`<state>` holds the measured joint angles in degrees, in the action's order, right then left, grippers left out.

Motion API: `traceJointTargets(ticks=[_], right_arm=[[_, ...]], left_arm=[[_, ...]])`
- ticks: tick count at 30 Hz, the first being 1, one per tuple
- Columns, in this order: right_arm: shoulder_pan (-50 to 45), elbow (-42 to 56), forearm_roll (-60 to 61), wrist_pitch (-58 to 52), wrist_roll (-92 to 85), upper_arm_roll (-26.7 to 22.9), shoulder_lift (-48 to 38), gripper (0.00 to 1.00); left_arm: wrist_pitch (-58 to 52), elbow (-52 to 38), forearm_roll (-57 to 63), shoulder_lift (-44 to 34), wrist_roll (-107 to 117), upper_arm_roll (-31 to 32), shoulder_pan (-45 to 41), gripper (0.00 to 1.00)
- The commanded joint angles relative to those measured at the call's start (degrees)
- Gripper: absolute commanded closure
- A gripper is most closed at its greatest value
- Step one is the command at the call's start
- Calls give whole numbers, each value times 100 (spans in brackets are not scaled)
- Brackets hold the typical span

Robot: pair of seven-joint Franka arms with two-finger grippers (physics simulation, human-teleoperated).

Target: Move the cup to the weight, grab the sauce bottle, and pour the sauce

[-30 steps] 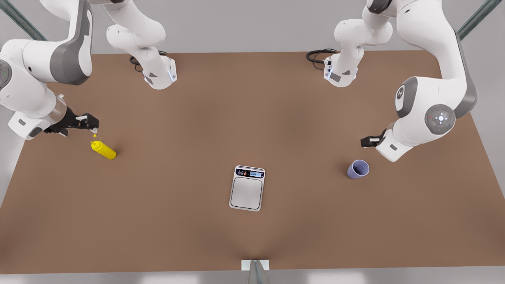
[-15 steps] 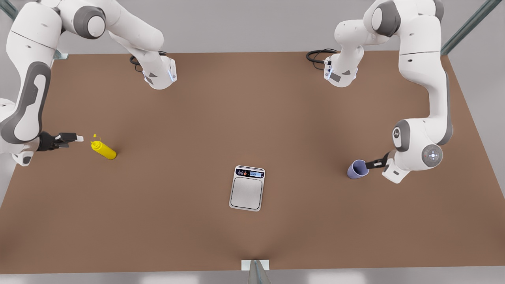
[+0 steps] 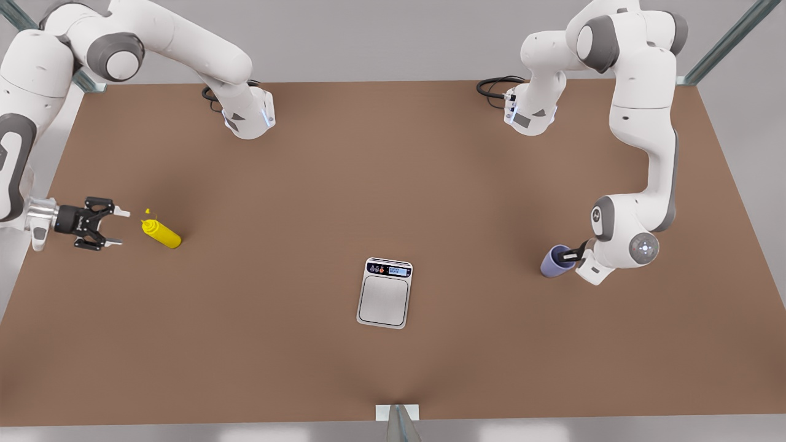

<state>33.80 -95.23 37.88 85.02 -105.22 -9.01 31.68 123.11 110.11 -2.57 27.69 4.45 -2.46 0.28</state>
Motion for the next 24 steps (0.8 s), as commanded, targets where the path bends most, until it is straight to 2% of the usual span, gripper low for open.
traceJointTargets(ticks=[1,5,7,8,10,11,12,13,14,16,19,21,24], right_arm=[[92,-127,246,-20,-6124,-4,40,0],[259,-321,229,-134,-6590,-4,330,0],[320,-321,229,-187,-6634,-4,462,0],[320,-321,229,-187,-6634,-4,515,0],[329,-286,237,-178,-6634,-4,585,0],[347,-286,237,-178,-6634,-4,585,0],[364,-268,272,-170,-6634,-4,646,0],[364,-251,378,-134,-6634,-4,734,0],[364,-233,387,-134,-6634,-4,761,0],[364,-233,483,-108,-6634,-4,805,0],[338,-154,633,-90,-6634,5,945,0],[329,-136,721,-73,-6634,14,981,0],[268,-66,870,-46,-6625,31,1165,0]], left_arm=[[187,-7,-25,-17,-164,9,7,79],[292,-51,-376,-70,-155,97,-54,79],[91,-262,-411,-123,-111,106,-397,79],[-567,-859,-394,-53,-49,114,-459,79],[-2528,-2941,-359,711,1303,141,-1056,79],[-2661,-3461,-359,940,2050,150,-1513,79],[-2652,-3857,-376,1142,2833,193,-2198,79],[-2626,-4252,-359,1344,2895,571,-2497,79],[-2591,-4490,-394,1468,3457,659,-2700,79],[-1344,-4490,-376,1652,4617,782,-3078,79],[-324,-4630,-367,1942,5101,826,-3263,79],[-235,-5404,-367,2478,5127,844,-3272,79],[11,-5738,-367,2786,5110,818,-3307,79]])
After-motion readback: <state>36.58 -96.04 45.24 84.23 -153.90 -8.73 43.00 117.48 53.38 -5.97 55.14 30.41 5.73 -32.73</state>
